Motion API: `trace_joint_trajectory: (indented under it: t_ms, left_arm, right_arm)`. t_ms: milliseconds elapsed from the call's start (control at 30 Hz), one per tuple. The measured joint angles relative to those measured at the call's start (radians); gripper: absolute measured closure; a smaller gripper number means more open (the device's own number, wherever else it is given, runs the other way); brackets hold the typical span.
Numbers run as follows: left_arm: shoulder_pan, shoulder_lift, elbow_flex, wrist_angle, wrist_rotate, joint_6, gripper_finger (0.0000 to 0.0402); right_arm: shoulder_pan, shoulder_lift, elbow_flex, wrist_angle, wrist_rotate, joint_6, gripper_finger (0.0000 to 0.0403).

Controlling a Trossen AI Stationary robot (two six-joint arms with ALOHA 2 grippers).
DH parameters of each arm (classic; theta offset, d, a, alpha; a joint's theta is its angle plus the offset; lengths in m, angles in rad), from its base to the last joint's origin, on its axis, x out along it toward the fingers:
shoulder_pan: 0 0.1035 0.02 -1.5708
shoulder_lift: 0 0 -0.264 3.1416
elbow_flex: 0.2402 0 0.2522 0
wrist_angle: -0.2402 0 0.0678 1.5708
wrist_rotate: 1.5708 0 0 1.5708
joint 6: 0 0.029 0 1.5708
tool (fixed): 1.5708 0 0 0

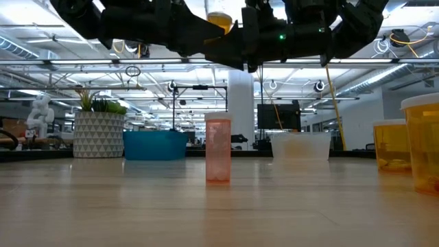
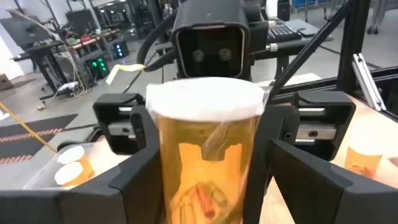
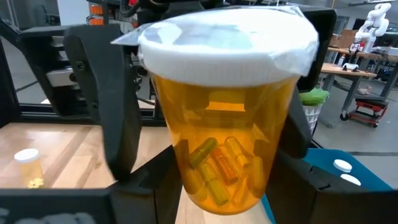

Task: Pick and place medicine bottles into bin by pill shape (circle, oval)
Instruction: Put the orange bottled capsules into the transparent bin

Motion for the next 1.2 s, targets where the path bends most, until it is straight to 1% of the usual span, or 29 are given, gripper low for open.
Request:
trace_joint_trajectory:
  t_ms: [200,500,600,700,800,900,1000,1100,1200]
  left_arm:
    - [0.000,0.002,0.000,0.014,-0.003,0.003,0.0125]
    - [0.001,0.003,0.000,0.013,-0.010,0.007,0.0210]
    - [0.001,0.003,0.000,0.006,-0.010,0.007,0.0222]
    - [0.001,-0.002,0.000,-0.013,-0.010,0.008,0.0221]
    - [0.001,-0.005,-0.002,-0.049,-0.019,0.018,0.0210]
    - [0.004,-0.017,-0.003,-0.091,-0.037,0.023,0.0206]
    - [0.013,-0.022,-0.002,-0.124,-0.044,0.023,0.0209]
    - [0.021,-0.020,-0.003,-0.152,-0.045,0.020,0.0213]
    - [0.026,-0.022,-0.002,-0.179,-0.045,0.020,0.0211]
  right_arm:
    - [0.000,0.000,0.000,0.005,0.000,0.002,0.0221]
    - [0.000,0.000,0.000,0.005,-0.002,0.007,0.0219]
    - [0.000,0.000,0.000,0.001,0.003,0.023,0.0215]
    - [0.001,-0.002,0.002,-0.035,0.011,0.075,0.0195]
    - [0.001,-0.031,0.003,-0.160,0.019,0.121,0.0162]
    - [0.000,-0.082,0.003,-0.357,0.030,0.173,0.0126]
    - [0.000,-0.179,0.006,-0.570,0.030,0.238,0.0099]
    - [0.000,-0.283,0.048,-0.828,0.030,0.271,0.0088]
    - [0.000,-0.351,0.144,-1.035,0.029,0.281,0.0088]
